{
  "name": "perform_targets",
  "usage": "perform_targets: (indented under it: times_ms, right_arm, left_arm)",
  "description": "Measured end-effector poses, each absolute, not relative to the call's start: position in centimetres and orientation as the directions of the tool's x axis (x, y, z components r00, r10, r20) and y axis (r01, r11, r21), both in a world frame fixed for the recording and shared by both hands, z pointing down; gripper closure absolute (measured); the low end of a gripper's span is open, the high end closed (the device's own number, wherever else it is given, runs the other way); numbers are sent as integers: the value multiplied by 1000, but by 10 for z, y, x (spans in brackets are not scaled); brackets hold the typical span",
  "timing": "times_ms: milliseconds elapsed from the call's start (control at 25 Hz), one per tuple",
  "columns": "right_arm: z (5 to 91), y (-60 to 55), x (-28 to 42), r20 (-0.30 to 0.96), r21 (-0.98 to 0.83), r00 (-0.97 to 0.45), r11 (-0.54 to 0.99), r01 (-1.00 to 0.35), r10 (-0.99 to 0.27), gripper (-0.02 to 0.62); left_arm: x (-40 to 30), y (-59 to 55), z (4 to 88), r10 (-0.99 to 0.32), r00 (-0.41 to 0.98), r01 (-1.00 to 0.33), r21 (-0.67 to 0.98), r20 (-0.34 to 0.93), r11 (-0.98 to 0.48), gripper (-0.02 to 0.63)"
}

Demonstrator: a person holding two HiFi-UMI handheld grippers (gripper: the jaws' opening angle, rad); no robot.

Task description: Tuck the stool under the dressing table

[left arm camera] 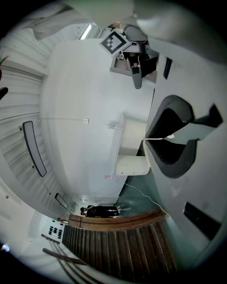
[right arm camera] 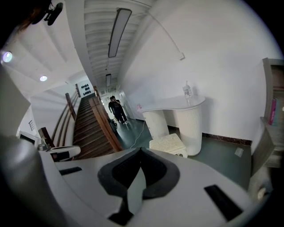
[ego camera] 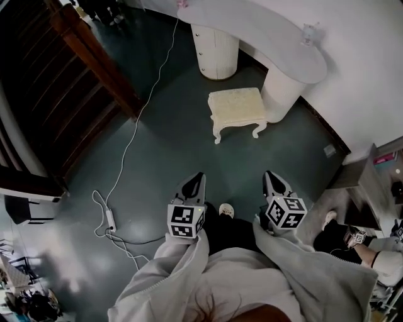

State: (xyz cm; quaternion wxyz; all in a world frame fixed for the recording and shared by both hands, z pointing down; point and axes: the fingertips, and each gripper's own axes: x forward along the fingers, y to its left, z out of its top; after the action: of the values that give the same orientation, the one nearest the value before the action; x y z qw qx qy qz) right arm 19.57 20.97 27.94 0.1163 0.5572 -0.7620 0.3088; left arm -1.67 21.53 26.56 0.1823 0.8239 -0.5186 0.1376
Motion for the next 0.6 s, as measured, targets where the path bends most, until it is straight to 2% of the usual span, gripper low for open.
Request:
perform_targets:
  times_ms: [600]
  right_arm:
    - [289, 187, 210, 551, -343, -313, 132, -930, -774, 545]
  left_arm:
    - [2, 173, 272, -768, 472, -880, 170, 432, -444, 586]
